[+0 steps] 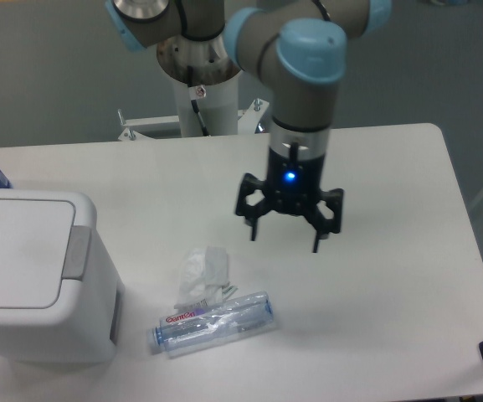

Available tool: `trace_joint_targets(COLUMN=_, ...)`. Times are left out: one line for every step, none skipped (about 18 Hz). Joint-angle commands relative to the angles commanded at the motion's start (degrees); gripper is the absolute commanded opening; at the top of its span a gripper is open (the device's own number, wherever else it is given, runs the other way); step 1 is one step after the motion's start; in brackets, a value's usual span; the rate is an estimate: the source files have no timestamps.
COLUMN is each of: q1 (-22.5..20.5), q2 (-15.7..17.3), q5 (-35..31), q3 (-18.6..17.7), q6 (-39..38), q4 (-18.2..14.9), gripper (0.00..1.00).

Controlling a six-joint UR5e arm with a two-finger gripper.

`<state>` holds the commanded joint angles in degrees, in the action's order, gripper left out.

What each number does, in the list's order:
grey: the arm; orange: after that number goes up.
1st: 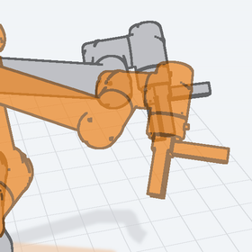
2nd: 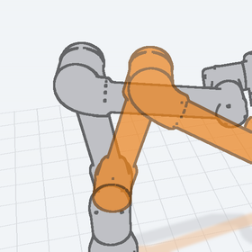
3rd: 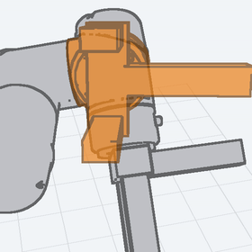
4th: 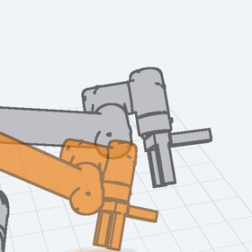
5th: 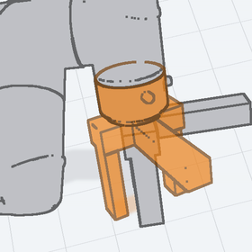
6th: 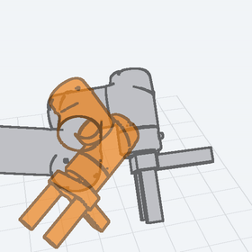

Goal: Open the trash can
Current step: 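Move the open gripper across the table toward the white trash can lid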

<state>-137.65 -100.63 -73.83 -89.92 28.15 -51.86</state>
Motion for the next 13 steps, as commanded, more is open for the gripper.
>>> trace_joint_targets(q1=1.41, q2=-0.09, q5=0.00, q3=0.62, q6=-2.11, q4=0.44, gripper=1.00)
trace_joint_targets(q1=2.64, q2=-0.26, q5=0.00, q3=1.06, q6=-3.79, q4=0.88, gripper=1.00)
trace_joint_targets(q1=3.52, q2=-0.44, q5=0.00, q3=1.76, q6=-4.76, q4=0.97, gripper=1.00)
trace_joint_targets(q1=4.22, q2=-0.53, q5=0.00, q3=2.37, q6=-5.81, q4=0.97, gripper=1.00)
trace_joint_targets(q1=4.84, q2=-0.62, q5=0.00, q3=2.90, q6=-6.87, q4=0.97, gripper=1.00)
trace_joint_targets(q1=5.46, q2=-0.62, q5=0.00, q3=3.34, q6=-7.75, q4=0.97, gripper=1.00)
trace_joint_targets(q1=5.90, q2=-0.53, q5=0.00, q3=3.52, q6=-8.45, q4=0.97, gripper=1.00)
trace_joint_targets(q1=6.60, q2=-0.44, q5=0.00, q3=3.52, q6=-8.90, q4=0.97, gripper=1.00)
trace_joint_targets(q1=7.39, q2=-0.44, q5=0.00, q3=3.52, q6=-8.99, q4=1.06, gripper=1.00)
trace_joint_targets(q1=8.35, q2=-0.53, q5=0.00, q3=3.52, q6=-9.07, q4=0.97, gripper=1.00)
trace_joint_targets(q1=9.15, q2=-0.62, q5=0.00, q3=3.52, q6=-9.16, q4=0.97, gripper=1.00)
trace_joint_targets(q1=9.94, q2=-0.70, q5=0.00, q3=3.52, q6=-9.60, q4=1.06, gripper=1.00)
trace_joint_targets(q1=10.55, q2=-0.88, q5=0.00, q3=3.52, q6=-10.21, q4=1.23, gripper=1.00)
